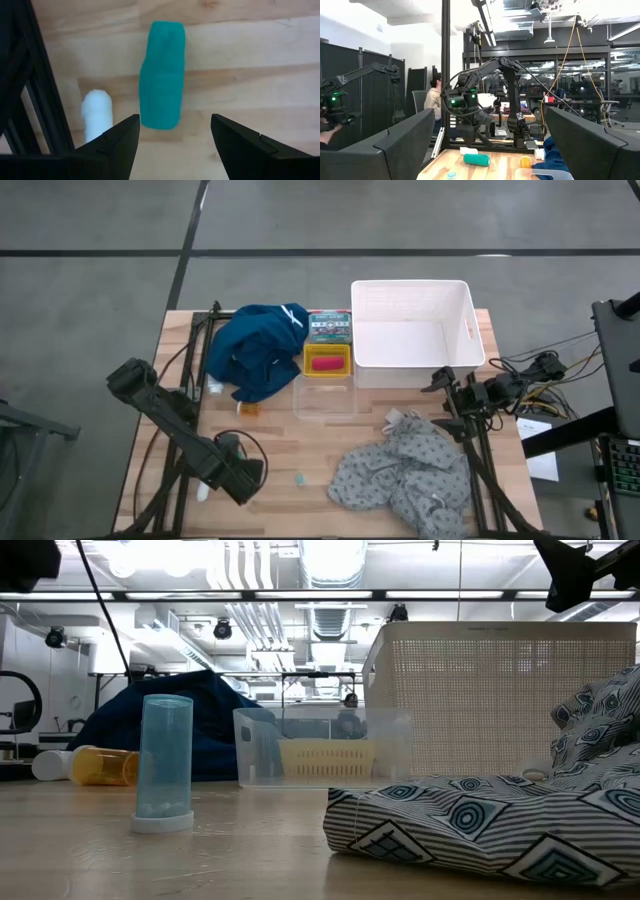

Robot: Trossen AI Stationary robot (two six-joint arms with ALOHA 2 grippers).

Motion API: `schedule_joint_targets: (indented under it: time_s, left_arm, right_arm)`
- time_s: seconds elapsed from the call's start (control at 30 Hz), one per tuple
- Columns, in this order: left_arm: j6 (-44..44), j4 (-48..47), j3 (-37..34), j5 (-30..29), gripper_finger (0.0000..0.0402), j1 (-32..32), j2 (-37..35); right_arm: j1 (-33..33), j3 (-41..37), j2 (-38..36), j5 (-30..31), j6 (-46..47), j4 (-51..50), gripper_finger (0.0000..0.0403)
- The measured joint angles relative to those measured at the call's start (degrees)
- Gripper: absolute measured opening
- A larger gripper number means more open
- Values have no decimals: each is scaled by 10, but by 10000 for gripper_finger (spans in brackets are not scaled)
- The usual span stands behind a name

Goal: Pick & Place Medicine items
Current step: Put the green bandage into the yellow bin

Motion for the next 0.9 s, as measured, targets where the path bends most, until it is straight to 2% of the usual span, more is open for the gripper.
schedule_joint_targets:
  time_s: [0.67, 0.9]
  left_arm:
    - [0, 133, -131, 5, 250, 10, 0]
    - [0, 160, -152, 5, 250, 10, 0]
  right_arm:
    - [0, 0, 0, 0, 0, 0, 380]
    - [0, 0, 0, 0, 0, 0, 380]
